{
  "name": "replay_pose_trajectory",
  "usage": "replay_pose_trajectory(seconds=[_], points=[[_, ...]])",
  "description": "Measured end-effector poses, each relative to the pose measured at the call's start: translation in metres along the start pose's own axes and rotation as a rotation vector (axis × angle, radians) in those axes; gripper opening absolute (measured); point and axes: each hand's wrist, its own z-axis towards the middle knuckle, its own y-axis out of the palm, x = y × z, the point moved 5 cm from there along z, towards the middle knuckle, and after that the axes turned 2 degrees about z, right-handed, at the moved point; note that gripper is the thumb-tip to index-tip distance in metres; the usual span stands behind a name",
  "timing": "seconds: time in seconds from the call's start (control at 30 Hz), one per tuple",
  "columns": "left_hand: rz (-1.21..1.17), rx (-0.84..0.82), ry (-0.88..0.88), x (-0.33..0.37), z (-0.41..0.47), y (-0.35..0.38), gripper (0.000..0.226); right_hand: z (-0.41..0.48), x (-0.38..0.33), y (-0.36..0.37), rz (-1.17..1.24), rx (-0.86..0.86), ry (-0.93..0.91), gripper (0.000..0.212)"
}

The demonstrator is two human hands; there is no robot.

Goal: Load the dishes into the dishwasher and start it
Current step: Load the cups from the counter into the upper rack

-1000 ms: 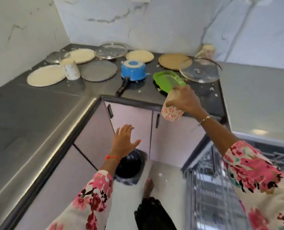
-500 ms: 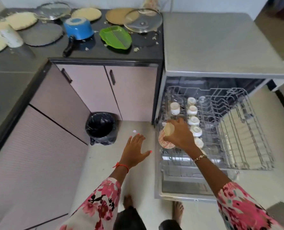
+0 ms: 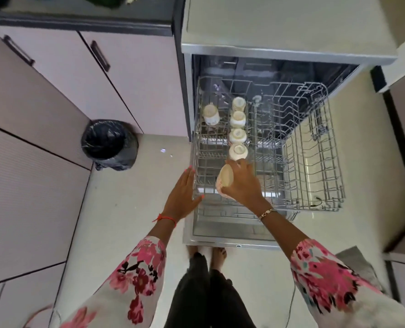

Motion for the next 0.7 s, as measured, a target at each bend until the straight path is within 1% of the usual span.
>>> replay_pose_trajectory(seconds=[0.07, 0.13, 0.2, 0.27, 0.3, 0.37, 0.4, 0.6, 0.7], points=[[-0.001, -0.028, -0.027, -0.005, 0.008, 0.008, 0.086, 0.011, 0.002, 0.016, -0.029, -0.027, -0.015, 0.084], [-0.043, -0.046, -0.058, -0.009, 0.017, 0.018, 0.085, 0.024, 0.003, 0.034, -0.061, -0.037, -0.055, 0.083], [-0.100, -0.056, -0.138, -0.013, 0.022, 0.029, 0.078, 0.035, 0.003, 0.053, -0.073, -0.047, -0.087, 0.084], [-0.106, -0.038, -0.169, -0.018, 0.023, 0.042, 0.070, 0.044, 0.003, 0.071, -0.067, -0.054, -0.117, 0.084], [-0.091, -0.015, -0.149, -0.021, 0.023, 0.047, 0.070, 0.048, 0.004, 0.080, -0.067, -0.057, -0.128, 0.084], [-0.067, -0.007, -0.073, -0.031, 0.023, 0.061, 0.078, 0.056, 0.004, 0.096, -0.093, -0.074, -0.144, 0.084], [-0.097, -0.017, -0.079, -0.036, 0.023, 0.063, 0.080, 0.059, 0.003, 0.102, -0.112, -0.081, -0.151, 0.084], [-0.099, -0.019, -0.045, -0.046, 0.022, 0.065, 0.081, 0.073, -0.002, 0.126, -0.169, -0.100, -0.155, 0.084], [-0.108, -0.010, -0.049, -0.050, 0.022, 0.071, 0.089, 0.075, -0.001, 0.127, -0.184, -0.118, -0.144, 0.086]])
